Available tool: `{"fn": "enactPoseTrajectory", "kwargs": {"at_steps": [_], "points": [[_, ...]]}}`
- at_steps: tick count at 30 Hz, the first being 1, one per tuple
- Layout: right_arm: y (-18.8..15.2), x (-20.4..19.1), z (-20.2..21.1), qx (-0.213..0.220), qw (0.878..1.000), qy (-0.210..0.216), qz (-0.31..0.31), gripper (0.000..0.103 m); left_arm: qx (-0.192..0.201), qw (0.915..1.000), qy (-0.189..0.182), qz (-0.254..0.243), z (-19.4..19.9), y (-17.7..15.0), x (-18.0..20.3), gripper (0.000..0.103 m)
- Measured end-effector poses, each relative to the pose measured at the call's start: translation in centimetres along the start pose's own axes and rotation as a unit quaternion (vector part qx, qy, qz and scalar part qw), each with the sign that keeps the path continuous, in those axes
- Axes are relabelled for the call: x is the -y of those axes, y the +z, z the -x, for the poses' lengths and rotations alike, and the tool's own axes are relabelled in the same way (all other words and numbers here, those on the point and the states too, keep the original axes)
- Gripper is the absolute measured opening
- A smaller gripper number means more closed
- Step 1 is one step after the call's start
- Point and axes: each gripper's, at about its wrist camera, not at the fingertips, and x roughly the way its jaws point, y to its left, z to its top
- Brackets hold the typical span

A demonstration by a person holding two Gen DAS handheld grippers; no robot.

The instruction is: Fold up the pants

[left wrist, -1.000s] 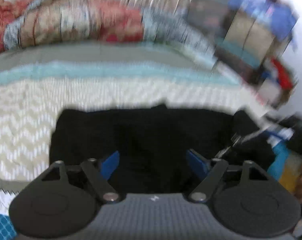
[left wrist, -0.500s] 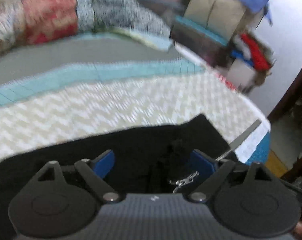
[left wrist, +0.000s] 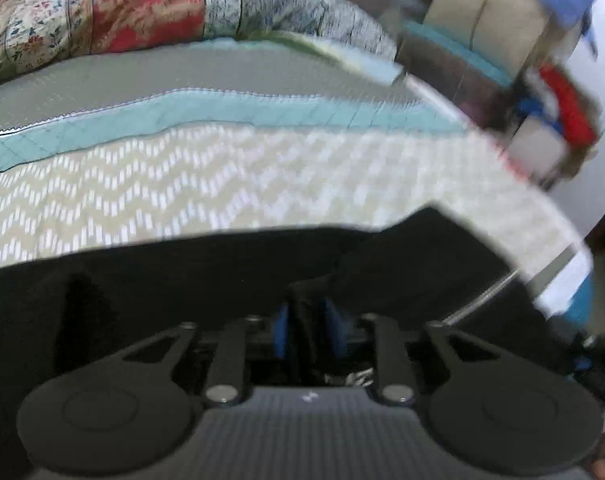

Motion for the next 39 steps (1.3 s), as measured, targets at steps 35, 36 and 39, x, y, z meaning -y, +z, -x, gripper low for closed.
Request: {"fn": "enactPoseTrajectory", "kwargs": {"at_steps": [35,36,39], "points": [[-1.5,1.1,3.4,-0.004,0.999,0.004,-0.047,0.069,0.013,0.9946,-0.035,0.097,6.6,1.6,-0.9,0.06],[-1.7,0.9,2.7,-0.025,0.999,0.001,-0.046,0.042,0.011,0.9942,-0.04,0.099,6.9,1.9,-0.9,0.06],[-2.3,-2.7,2.7,-0.038,0.999,0.006,0.024,0.018,0.006,0.9963,-0.055,0.066,7.3,3.3,0.6,0.063]]}}
